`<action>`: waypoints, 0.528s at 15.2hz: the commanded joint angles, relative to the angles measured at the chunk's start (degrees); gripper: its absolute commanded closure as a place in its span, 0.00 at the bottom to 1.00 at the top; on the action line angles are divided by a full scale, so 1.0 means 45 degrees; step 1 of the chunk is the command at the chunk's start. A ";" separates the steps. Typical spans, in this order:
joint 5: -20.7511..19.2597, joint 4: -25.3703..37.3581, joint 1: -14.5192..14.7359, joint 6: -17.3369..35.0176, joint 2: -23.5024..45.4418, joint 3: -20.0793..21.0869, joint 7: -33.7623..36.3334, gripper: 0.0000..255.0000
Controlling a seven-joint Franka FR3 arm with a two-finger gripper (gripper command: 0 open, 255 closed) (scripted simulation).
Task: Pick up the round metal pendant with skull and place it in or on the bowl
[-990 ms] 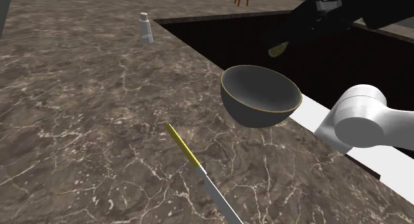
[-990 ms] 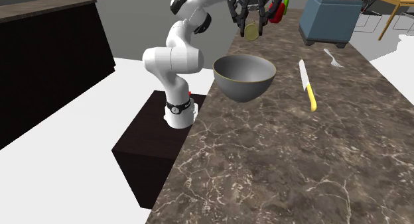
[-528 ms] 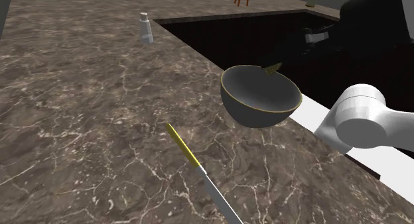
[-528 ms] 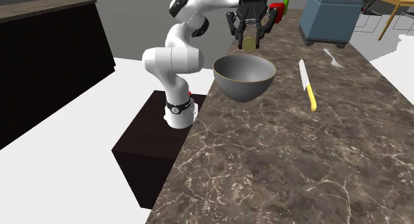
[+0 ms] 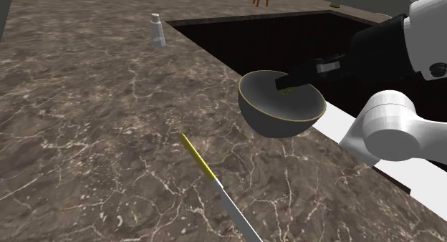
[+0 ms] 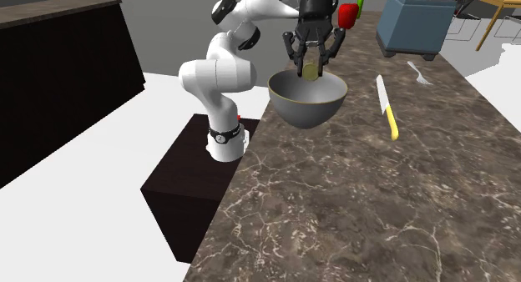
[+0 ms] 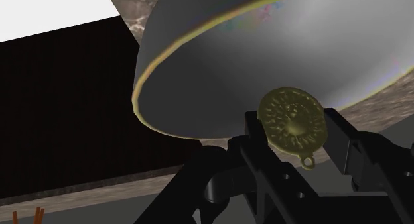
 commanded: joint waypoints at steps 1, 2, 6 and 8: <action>0.0021 -0.0033 0.0010 0.0029 -0.0005 0.0029 0.0011 1.00; 0.0021 -0.0032 0.0010 0.0029 -0.0005 0.0029 0.0011 1.00; 0.0020 -0.0031 0.0009 0.0027 -0.0004 0.0028 0.0011 1.00; 0.0020 -0.0031 0.0009 0.0027 -0.0004 0.0028 0.0011 0.00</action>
